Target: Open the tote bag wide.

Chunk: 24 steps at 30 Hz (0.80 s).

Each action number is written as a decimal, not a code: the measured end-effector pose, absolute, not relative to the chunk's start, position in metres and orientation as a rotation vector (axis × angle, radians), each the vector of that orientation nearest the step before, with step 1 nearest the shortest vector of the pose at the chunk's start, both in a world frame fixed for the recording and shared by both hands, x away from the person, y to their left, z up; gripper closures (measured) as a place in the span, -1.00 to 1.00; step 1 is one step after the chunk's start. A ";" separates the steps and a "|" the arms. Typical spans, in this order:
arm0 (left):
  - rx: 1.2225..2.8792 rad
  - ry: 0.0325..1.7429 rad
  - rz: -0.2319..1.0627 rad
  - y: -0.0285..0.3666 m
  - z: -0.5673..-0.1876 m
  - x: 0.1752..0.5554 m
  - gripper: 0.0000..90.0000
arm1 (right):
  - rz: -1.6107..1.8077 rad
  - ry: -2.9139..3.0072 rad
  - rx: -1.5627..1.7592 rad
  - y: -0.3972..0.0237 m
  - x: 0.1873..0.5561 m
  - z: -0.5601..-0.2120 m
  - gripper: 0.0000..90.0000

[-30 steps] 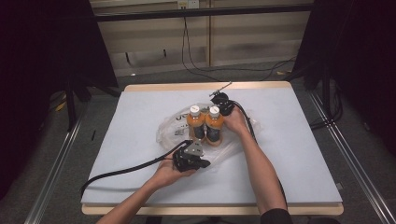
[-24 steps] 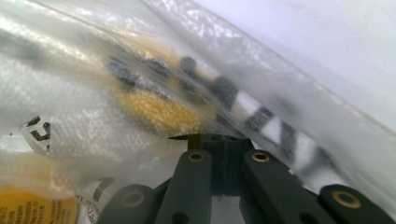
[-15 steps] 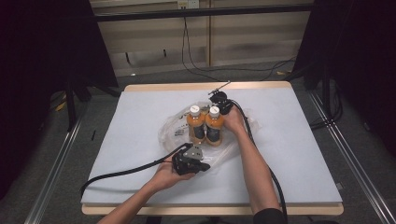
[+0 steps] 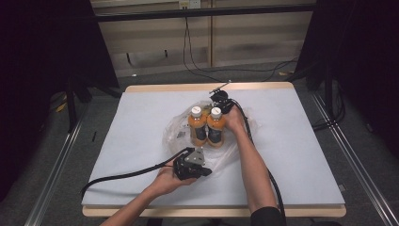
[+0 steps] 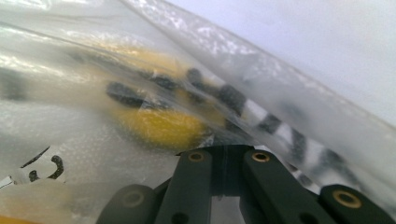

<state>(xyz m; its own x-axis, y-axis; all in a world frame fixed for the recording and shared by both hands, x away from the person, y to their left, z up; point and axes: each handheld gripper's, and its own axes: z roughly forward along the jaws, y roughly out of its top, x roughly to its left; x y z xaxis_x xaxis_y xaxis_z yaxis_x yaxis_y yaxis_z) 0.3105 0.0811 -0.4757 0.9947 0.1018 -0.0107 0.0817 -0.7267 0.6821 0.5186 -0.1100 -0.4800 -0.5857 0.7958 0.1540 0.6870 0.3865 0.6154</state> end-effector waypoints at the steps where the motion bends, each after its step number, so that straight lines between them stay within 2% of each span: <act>1: 2.385 0.132 0.043 0.081 -0.476 0.312 1.00 | 0.969 2.470 1.328 -0.109 0.518 -0.480 1.00; 9: 2.320 0.193 0.005 0.088 -0.473 0.321 1.00 | 1.071 2.478 1.312 -0.118 0.505 -0.473 1.00; 15: 2.319 0.214 0.052 0.090 -0.474 0.324 1.00 | 1.166 2.451 1.288 -0.129 0.492 -0.460 1.00; 24: 2.256 0.248 0.047 0.092 -0.470 0.328 1.00 | 1.229 2.454 1.221 -0.143 0.473 -0.442 1.00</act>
